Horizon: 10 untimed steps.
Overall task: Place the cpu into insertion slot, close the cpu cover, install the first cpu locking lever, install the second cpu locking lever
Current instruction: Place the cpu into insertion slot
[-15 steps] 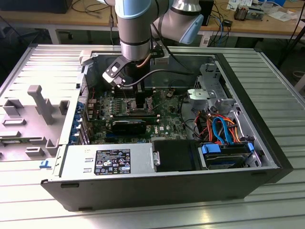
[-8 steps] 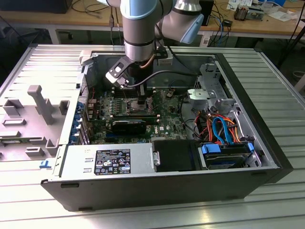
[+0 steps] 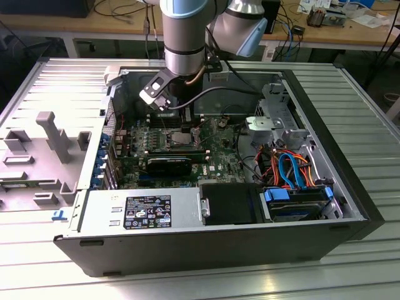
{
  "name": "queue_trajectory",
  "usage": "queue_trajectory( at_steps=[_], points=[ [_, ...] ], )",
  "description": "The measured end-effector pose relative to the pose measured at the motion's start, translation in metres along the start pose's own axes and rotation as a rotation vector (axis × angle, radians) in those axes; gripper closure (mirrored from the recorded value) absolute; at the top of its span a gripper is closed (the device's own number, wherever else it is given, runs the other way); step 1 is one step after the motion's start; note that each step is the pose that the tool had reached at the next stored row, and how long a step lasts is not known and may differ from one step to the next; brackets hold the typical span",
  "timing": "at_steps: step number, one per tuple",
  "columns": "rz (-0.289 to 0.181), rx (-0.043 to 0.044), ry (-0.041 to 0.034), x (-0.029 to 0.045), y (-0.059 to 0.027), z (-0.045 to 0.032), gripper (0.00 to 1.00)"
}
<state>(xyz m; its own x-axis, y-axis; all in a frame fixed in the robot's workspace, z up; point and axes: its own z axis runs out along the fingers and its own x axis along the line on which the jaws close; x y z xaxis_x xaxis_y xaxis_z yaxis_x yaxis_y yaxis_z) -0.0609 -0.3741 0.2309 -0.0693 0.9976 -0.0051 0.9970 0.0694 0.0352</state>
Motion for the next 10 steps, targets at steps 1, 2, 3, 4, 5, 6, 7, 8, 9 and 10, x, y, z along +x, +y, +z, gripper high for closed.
queue_trajectory(
  at_steps=[1, 2, 3, 4, 5, 6, 7, 8, 9, 10],
  points=[
    [0.000, 0.0001, -0.0001, 0.0000, 0.0003, -0.0033, 0.89],
    [0.000, 0.0002, -0.0001, 0.0000, 0.0006, -0.0049, 0.89],
    [0.000, 0.0007, 0.0000, -0.0001, 0.0010, -0.0061, 0.89],
    [0.000, 0.0029, 0.0002, -0.0001, 0.0022, -0.0069, 0.89],
    [0.000, 0.0114, 0.0010, -0.0004, 0.0049, -0.0070, 0.89],
    [0.000, 0.0282, 0.0020, -0.0006, 0.0080, -0.0069, 0.89],
    [0.000, 0.0369, 0.0026, -0.0007, 0.0096, -0.0069, 0.89],
    [0.000, 0.0411, 0.0025, -0.0008, 0.0108, -0.0074, 0.89],
    [0.000, 0.0435, 0.0028, -0.0009, 0.0119, -0.0084, 0.89],
    [0.000, 0.0444, 0.0029, -0.0009, 0.0123, -0.0094, 0.89]
  ],
)
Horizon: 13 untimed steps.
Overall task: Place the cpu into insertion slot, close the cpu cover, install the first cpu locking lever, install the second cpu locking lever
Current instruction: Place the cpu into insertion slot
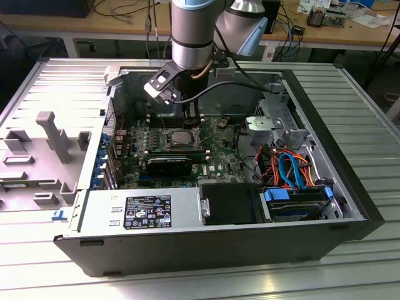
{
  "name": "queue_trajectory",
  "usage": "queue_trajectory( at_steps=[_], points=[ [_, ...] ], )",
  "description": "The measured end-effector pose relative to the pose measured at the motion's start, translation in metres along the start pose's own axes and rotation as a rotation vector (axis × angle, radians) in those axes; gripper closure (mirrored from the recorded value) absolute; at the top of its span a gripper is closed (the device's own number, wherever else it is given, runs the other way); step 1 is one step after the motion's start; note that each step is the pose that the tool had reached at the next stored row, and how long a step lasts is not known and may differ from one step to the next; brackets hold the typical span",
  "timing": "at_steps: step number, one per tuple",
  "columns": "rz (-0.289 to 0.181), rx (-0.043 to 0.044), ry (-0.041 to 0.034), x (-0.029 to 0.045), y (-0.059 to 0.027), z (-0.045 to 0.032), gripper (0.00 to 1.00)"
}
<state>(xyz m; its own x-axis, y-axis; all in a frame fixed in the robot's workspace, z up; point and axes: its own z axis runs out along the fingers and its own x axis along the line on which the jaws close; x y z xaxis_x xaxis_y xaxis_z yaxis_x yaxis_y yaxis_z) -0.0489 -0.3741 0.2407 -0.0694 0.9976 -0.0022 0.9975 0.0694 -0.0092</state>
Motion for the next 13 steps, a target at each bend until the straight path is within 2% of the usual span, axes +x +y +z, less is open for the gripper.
queue_trajectory(
  at_steps=[7, 13],
  points=[
    [0.000, 0.0036, -0.0031, -0.0001, 0.0012, -0.0126, 0.89],
    [0.000, 0.0041, -0.0031, -0.0001, 0.0014, -0.0185, 0.89]
  ],
)
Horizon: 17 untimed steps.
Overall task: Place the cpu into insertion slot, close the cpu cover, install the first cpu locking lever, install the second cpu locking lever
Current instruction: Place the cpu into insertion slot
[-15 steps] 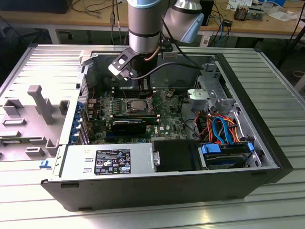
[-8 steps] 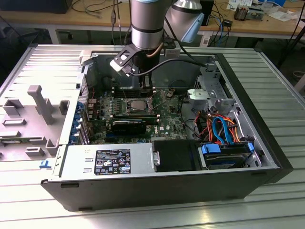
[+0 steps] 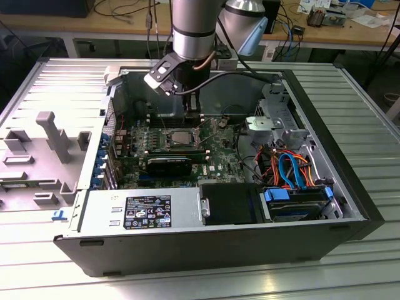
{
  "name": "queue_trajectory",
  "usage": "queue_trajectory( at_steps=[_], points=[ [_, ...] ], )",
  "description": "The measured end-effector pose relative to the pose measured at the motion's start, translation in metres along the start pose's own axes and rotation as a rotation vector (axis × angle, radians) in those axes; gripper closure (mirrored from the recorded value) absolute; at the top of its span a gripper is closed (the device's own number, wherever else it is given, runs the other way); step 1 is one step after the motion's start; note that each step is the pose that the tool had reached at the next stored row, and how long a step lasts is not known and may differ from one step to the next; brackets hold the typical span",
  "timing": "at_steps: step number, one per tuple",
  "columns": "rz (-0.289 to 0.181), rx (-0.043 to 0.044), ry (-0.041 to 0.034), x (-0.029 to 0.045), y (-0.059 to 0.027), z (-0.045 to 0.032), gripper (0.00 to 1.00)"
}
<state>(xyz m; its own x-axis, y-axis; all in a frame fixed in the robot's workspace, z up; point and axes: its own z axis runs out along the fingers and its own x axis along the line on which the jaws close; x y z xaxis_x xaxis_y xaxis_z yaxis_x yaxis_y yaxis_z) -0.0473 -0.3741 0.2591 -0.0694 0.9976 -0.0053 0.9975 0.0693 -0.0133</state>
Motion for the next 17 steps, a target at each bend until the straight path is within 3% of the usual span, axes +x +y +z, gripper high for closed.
queue_trajectory(
  at_steps=[12, 17],
  points=[
    [0.000, 0.0001, 0.0001, -0.0001, -0.0001, -0.0101, 0.89],
    [0.000, 0.0003, 0.0000, -0.0001, -0.0001, -0.0187, 0.89]
  ],
)
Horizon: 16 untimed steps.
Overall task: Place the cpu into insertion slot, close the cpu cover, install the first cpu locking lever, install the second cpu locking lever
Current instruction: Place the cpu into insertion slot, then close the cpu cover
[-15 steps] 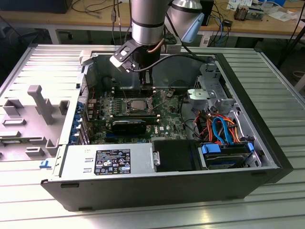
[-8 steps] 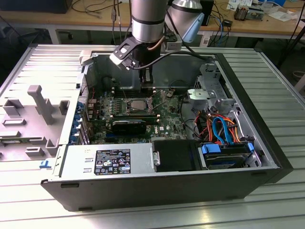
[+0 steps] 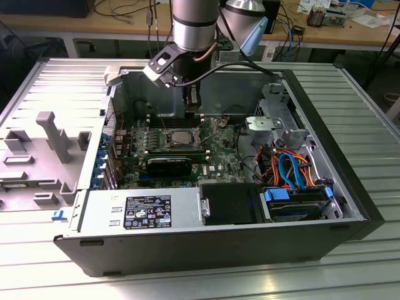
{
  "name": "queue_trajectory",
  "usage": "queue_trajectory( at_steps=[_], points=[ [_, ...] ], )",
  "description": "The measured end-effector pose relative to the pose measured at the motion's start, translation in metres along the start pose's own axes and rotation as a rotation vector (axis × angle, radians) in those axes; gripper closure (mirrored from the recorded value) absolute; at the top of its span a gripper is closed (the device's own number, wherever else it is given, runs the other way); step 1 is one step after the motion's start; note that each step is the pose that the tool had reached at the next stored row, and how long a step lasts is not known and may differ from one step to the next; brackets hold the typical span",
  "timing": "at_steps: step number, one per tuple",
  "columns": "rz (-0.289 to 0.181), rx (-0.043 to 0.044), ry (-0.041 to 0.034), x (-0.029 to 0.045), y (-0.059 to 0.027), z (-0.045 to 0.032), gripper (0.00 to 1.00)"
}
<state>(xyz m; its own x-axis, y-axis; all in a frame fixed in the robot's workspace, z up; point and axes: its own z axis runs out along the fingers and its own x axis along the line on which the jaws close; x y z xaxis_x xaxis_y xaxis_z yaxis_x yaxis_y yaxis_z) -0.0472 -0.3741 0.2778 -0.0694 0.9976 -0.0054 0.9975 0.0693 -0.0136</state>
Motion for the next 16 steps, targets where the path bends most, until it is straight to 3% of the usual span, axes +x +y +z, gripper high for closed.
queue_trajectory(
  at_steps=[12, 16],
  points=[
    [0.000, 0.0000, 0.0001, -0.0015, 0.0003, -0.0010, 0.89],
    [0.000, 0.0002, -0.0001, -0.0027, 0.0041, -0.0011, 0.89]
  ],
)
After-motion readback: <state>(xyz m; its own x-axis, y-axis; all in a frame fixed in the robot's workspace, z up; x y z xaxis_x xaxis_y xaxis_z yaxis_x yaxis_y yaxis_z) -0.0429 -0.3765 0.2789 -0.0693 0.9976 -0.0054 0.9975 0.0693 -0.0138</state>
